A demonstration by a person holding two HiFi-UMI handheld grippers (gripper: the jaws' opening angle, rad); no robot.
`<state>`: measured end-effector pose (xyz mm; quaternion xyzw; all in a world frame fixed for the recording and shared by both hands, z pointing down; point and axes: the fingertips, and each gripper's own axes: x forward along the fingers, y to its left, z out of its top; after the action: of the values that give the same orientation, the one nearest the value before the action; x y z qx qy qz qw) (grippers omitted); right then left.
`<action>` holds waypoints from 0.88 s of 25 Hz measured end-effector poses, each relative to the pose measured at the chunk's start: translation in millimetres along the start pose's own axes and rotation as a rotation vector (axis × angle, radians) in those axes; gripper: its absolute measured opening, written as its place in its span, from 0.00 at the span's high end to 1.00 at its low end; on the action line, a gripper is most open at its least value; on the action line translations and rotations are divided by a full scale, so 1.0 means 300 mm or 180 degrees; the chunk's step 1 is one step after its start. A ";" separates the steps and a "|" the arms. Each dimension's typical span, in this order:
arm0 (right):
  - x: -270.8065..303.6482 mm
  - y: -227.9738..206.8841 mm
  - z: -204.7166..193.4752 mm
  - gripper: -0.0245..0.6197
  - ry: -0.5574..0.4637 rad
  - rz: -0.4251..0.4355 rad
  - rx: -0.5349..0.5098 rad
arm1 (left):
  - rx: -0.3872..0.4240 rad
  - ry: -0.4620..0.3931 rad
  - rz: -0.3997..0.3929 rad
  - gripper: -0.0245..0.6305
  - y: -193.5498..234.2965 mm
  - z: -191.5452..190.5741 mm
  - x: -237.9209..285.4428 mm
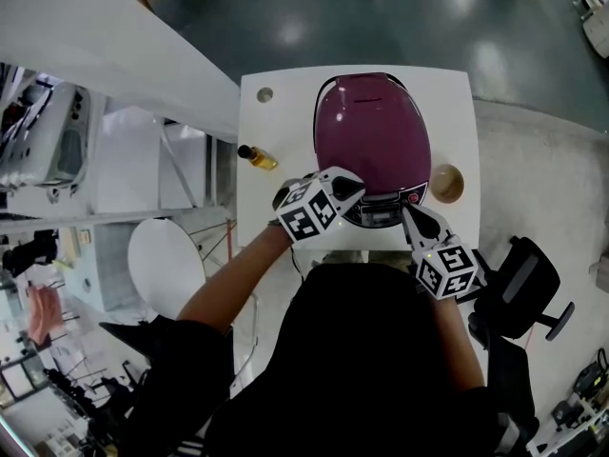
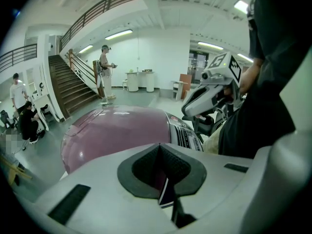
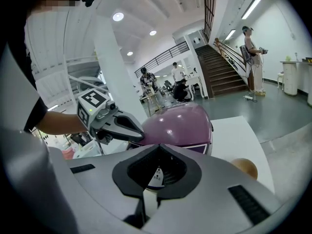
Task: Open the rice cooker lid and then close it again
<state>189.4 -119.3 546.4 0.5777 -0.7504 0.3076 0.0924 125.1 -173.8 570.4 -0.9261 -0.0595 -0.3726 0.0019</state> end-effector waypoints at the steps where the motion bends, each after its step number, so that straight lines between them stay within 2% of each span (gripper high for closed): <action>1: 0.006 -0.007 0.005 0.96 0.0009 0.0001 -0.0012 | -0.0017 0.0002 -0.0012 0.96 0.000 0.000 0.001; 6: 0.045 -0.048 0.039 0.96 0.0074 0.0004 -0.0111 | -0.0078 -0.0018 -0.0095 0.96 -0.001 0.005 0.001; 11: 0.107 -0.091 0.040 0.96 0.0248 0.0043 -0.0179 | -0.0157 -0.0046 -0.0063 0.96 0.000 0.001 0.001; 15: 0.125 -0.085 0.028 0.96 0.0445 0.0161 -0.0174 | -0.0267 -0.0052 -0.0086 0.96 -0.003 0.005 0.000; 22: 0.139 -0.082 0.026 0.96 0.0514 0.0241 -0.0075 | -0.0386 -0.0089 -0.0081 0.96 -0.001 0.000 0.002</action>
<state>200.6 -161.0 569.4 0.5211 -0.7654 0.3476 0.1477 125.6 -173.4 570.8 -0.9288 -0.0485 -0.3625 -0.0598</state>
